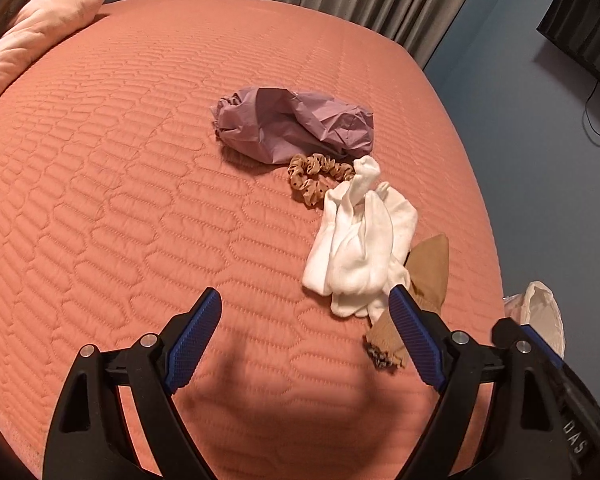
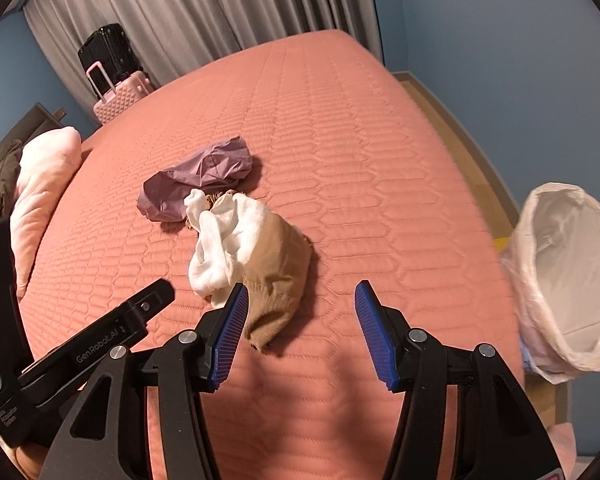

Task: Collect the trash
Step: 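Grasp the tan stocking with the right tool while the left tool grasps the white socks, then carry white socks and tan stocking to the wastebasket and open both tools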

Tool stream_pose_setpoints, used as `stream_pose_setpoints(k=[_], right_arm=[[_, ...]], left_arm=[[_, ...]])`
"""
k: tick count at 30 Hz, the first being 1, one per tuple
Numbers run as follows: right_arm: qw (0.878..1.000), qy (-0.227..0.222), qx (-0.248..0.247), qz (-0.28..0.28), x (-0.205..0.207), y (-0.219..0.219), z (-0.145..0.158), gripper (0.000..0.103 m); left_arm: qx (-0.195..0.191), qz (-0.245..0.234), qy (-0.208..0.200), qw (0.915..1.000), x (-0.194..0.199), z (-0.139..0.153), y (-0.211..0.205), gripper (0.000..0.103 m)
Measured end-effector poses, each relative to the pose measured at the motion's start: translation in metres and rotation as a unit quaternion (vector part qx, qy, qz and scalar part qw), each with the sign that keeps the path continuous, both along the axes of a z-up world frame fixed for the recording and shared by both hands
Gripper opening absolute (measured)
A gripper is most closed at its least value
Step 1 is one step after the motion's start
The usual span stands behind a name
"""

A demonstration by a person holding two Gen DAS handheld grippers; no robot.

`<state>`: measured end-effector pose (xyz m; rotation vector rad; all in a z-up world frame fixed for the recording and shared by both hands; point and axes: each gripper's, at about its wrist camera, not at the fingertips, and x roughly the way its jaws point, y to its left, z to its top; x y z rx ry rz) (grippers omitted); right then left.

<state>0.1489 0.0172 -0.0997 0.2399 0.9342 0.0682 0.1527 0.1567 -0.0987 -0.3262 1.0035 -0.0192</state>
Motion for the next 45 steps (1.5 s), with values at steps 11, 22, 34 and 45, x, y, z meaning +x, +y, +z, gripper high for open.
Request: stream_pose_setpoints(k=[11,22,34,45], right_arm=[[0.999,0.033,0.011,0.007,0.039,0.013,-0.036,0.055],[0.996,0.072,0.036,0.026,0.051,0.020,-0.072,0.019],[0.999,0.020,0.027,0.011,0.022,-0.003,-0.026,0.012],[0.996,-0.079,0.032,-0.026,-0.023,-0.050,0.064,0.012]], left_arm=[[-0.025,-0.004,0.033,0.9991,0.042,-0.025,-0.003,0.081],[-0.065,-0.033,0.059,0.9956,0.056,-0.045,-0.010,0.040],[-0.065,-0.062,-0.001,0.9960,0.031,0.006,-0.016,0.013],[-0.055,-0.108,-0.106,0.9870,-0.012,0.101,-0.040,0.013]])
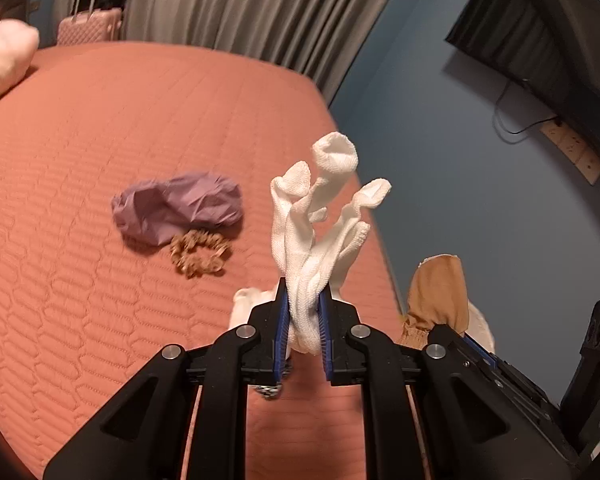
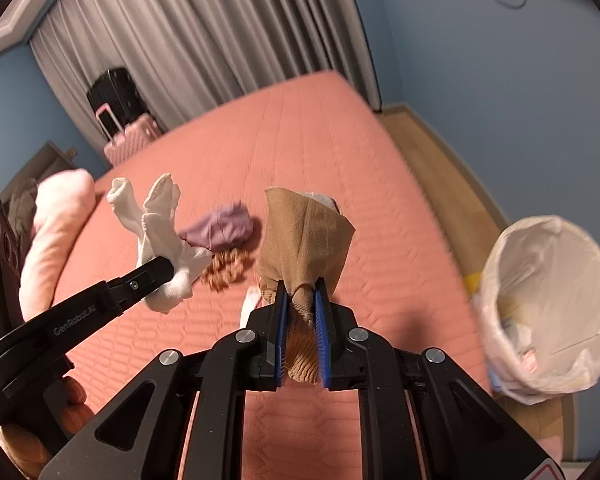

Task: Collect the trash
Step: 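Carry white socks and tan stocking to the wastebasket and open both tools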

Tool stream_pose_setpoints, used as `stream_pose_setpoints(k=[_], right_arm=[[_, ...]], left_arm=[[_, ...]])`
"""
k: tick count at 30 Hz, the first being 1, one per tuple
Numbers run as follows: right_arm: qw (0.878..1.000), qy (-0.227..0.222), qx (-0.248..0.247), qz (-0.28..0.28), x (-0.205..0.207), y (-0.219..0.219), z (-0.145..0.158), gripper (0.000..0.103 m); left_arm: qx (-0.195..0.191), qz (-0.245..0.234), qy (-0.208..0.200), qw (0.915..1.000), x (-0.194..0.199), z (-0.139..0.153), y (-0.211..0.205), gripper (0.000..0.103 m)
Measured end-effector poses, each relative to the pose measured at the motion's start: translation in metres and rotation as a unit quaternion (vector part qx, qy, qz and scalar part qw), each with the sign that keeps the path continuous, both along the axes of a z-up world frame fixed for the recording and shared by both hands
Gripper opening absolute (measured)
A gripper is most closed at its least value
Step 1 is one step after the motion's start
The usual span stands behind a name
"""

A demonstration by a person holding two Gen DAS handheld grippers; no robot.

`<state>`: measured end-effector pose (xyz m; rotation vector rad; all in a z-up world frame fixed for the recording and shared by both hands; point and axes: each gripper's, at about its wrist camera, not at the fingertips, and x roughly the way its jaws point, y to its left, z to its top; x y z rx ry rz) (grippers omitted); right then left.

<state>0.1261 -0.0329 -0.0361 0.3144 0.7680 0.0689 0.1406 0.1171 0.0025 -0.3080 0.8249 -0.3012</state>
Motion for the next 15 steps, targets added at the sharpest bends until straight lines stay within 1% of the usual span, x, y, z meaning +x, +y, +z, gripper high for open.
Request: stream_pose_setpoints(k=[4,9,15], right_arm=[[1.000,-0.025,-0.002,-0.011,-0.020,-0.016,0.024,0.012],[0.998,-0.056,-0.003,-0.029,-0.044,-0.039,0.050,0.012],[0.994,-0.086,-0.003,-0.062,-0.068,-0.071,0.076,0.012]], left_arm=[[-0.001,-0.023,-0.034,0.9992,-0.013,0.028,-0.026,0.013],[0.001,-0.057,-0.068,0.9961,-0.027,0.054,-0.065,0.013],[0.000,-0.096,-0.092,0.9911,-0.039,0.073,-0.099,0.014]])
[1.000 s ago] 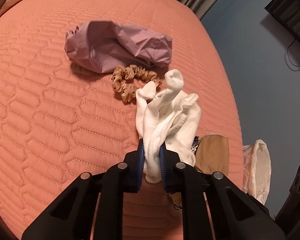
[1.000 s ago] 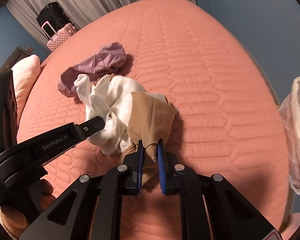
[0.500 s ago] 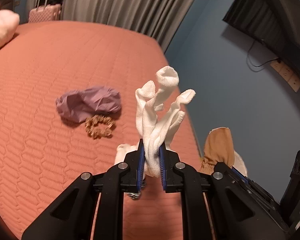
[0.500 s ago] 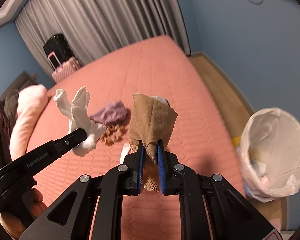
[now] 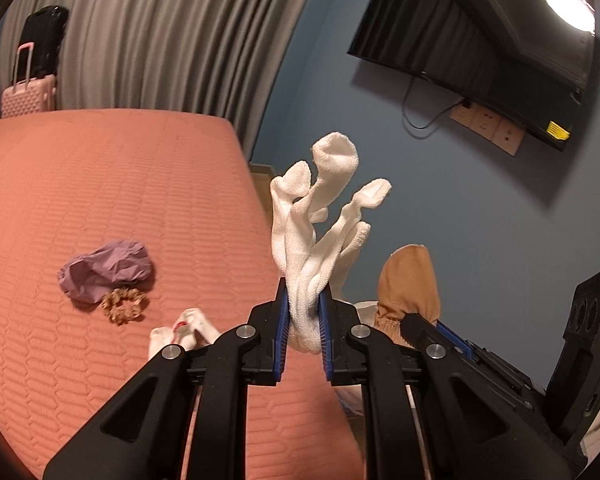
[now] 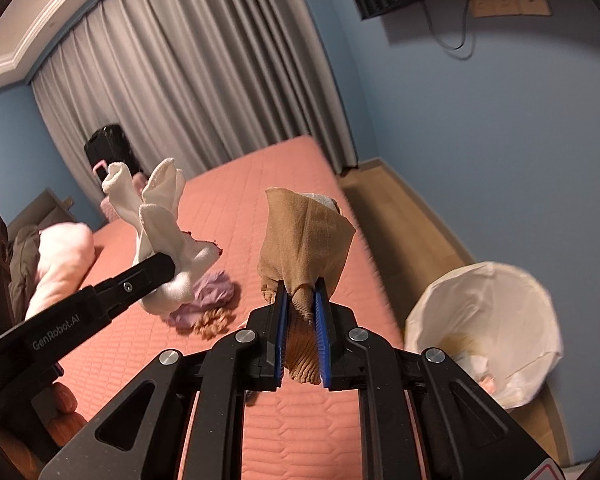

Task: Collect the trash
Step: 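Carry white socks and tan stocking to the wastebasket and open both tools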

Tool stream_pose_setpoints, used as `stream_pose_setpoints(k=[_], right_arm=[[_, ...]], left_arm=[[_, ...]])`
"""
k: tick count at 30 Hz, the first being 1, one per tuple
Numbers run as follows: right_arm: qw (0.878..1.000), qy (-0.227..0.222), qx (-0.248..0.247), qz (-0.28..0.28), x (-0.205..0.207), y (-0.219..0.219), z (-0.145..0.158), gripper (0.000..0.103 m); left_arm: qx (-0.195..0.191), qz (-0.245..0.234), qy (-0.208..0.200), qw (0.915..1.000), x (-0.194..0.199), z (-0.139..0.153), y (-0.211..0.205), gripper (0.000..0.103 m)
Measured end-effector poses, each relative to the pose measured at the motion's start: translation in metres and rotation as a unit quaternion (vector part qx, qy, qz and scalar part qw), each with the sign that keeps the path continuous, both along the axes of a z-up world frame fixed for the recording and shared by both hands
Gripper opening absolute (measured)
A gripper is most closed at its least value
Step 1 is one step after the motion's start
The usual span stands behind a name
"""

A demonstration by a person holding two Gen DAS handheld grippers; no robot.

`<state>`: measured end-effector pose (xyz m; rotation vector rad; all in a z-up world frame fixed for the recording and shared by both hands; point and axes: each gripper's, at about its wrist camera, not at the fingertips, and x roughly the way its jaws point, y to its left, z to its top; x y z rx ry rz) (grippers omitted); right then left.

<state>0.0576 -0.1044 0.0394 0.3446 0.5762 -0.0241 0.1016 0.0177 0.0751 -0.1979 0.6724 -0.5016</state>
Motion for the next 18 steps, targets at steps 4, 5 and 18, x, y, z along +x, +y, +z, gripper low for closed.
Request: stream_pose_setpoints(k=[4,5,18], right_arm=[[1.000,-0.012,0.001,-0.023,-0.012,-0.021,0.011,0.012],[0.999,-0.014,0.001,-0.029,-0.015,-0.028,0.014,0.012],[0.996,-0.022,0.002,-0.091,-0.041,-0.100,0.013,0.012]], left_arm=[[0.000,-0.024,-0.008,0.9997,-0.004,0.004,-0.023,0.014],[0.001,-0.030,-0.008,0.9995,-0.004,0.005,-0.028,0.014],[-0.009,-0.102,0.012,0.9947,-0.005,0.001,-0.097,0.014]])
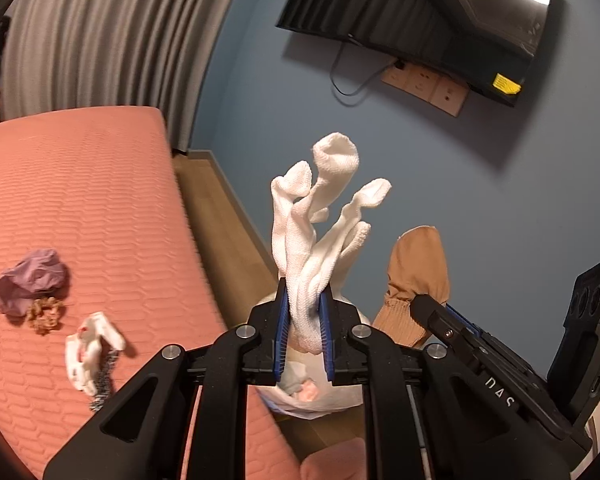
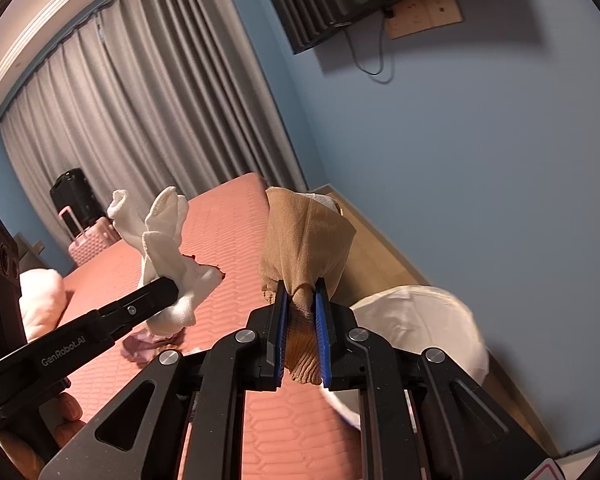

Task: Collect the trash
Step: 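Carry white socks and tan stocking to the wastebasket and open both tools, then move both open tools back over the remaining items on the bed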

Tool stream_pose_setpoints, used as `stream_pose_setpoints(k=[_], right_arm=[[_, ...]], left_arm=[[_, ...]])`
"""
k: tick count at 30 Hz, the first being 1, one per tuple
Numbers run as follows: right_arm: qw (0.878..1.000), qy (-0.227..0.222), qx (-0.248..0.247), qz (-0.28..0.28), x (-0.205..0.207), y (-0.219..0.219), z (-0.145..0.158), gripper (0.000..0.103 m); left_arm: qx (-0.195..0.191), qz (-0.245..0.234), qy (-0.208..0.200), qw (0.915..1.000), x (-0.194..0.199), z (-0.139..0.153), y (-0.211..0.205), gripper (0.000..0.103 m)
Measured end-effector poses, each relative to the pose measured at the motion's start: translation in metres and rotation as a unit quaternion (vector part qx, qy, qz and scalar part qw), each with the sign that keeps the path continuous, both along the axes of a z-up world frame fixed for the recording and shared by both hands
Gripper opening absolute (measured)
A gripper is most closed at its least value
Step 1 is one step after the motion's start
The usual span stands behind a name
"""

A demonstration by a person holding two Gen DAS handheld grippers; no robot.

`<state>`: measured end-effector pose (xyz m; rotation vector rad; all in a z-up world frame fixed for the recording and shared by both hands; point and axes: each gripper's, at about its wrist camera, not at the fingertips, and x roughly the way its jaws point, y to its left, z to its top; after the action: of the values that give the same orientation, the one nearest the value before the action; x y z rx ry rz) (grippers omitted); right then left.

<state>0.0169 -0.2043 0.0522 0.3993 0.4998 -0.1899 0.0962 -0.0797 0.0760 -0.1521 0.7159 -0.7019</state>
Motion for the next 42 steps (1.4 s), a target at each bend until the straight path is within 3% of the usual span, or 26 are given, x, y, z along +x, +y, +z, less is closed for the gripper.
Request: stream_pose_setpoints(k=[11,13,15,18,42], right_arm=[[0.999,0.012,0.005,-0.037,-0.009,-0.043,-0.019,0.012],[0.999,0.015,0.004,-0.042,-0.010,-0.048,-0.022,0.012],[0.999,0.017,0.005,-0.045,-0.009,-0.053,-0.024,0.012],[0.999,0.018,0.008,-0.049,-0.006,-0.060,-0.027,0.012],[0.999,0.018,-0.010,-0.034,0.012,-0.044,-0.027,0.016]], left_arm=[[0.018,-0.044,0.003,0.9989,0.006,-0.012,-0.053,0.018],[0.024,-0.045,0.004,0.9987,0.008,-0.015,-0.061,0.029],[0.027,-0.036,-0.001,0.9990,0.010,-0.017,-0.064,0.049],[0.032,-0.022,-0.007,0.9992,0.012,-0.016,-0.067,0.058],[0.037,0.032,-0.003,0.9988,0.022,-0.022,-0.040,0.065]])
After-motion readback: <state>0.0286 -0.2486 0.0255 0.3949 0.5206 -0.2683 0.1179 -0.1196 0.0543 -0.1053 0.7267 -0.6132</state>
